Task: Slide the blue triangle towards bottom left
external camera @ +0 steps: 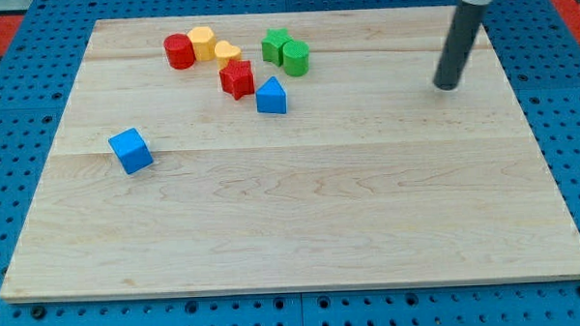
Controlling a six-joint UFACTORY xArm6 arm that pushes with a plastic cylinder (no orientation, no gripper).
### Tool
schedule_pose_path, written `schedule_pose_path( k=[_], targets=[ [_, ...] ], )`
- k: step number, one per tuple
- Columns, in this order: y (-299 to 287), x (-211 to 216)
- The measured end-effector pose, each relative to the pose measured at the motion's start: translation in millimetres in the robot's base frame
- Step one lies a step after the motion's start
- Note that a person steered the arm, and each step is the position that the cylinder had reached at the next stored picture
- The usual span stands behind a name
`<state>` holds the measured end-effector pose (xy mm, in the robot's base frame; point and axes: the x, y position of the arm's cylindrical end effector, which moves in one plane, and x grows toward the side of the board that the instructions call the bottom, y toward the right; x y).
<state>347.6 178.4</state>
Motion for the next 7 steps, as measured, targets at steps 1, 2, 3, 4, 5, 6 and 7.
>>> schedule_pose_path(
  k=[1, 2, 3, 4, 5, 6, 7],
  targets=[
    [-61, -4],
    [-106, -4],
    [-149, -4],
    [-193, -4],
    [-223, -1],
    [-248, 15],
    [-263, 35]
  ],
)
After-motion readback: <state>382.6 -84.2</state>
